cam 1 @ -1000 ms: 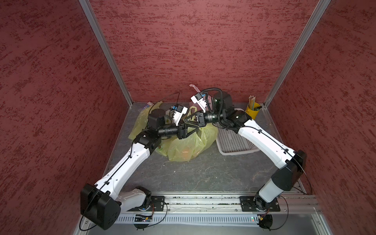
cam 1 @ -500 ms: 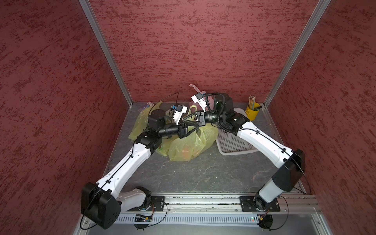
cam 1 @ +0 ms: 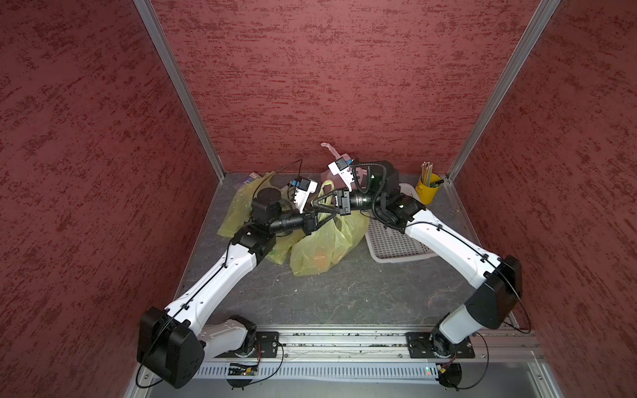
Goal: Place the peach into a plastic bag & tie a knot
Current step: Cross the plastic bag at the center of the board.
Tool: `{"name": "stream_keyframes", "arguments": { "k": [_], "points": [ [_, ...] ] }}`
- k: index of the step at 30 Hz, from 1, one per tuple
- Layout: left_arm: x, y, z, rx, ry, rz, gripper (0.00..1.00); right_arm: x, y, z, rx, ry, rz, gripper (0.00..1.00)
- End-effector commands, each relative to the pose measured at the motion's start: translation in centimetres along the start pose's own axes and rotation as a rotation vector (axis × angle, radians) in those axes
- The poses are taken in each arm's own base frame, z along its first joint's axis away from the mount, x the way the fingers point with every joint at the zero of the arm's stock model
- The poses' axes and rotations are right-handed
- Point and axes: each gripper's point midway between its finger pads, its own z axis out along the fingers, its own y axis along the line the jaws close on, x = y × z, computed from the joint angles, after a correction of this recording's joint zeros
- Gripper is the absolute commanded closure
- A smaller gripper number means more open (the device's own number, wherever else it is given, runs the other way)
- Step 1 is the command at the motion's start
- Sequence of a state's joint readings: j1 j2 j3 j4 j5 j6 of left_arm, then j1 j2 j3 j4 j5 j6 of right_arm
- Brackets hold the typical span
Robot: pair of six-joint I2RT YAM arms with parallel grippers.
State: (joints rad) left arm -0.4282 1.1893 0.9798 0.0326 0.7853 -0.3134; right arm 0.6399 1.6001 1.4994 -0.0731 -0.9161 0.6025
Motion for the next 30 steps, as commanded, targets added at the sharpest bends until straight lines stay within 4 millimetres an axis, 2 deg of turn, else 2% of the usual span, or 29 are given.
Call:
{"name": "stream_keyframes", "arguments": {
  "k": [1,4,5,13,17,23,30],
  "points": [
    [-1.5,0.0,-0.6,-0.024,-0.069,0.035,0.94,0.0,2.1,-1.0,-0.031,0.003,-0.025,1.00],
    [-1.5,-0.1,-0.8,-0.021,-0.071,0.039,0.99,-0.4,1.9,-1.6,-0.011,-0.005,-0.029,1.00],
    [-1.3,0.0,-0.7,-0.019,-0.065,0.036,1.00,-0.6,2.0,-2.0,-0.006,-0.010,-0.032,0.97],
    [-0.5,-1.0,-0.8,0.042,-0.014,0.022,1.00,-4.1,2.0,-6.2,0.089,-0.112,-0.073,0.55],
    [-0.1,-1.8,-0.8,0.080,0.027,0.011,1.00,-4.9,0.1,-6.5,0.157,-0.127,-0.040,0.36],
    [0.4,-2.4,-0.9,0.103,0.063,-0.004,1.00,-5.0,-1.6,-5.2,0.120,-0.101,0.008,0.30],
    [0.4,-2.7,-0.5,0.124,0.079,-0.010,1.00,-3.9,-3.5,-4.1,0.106,-0.066,0.067,0.32]
  ]
}}
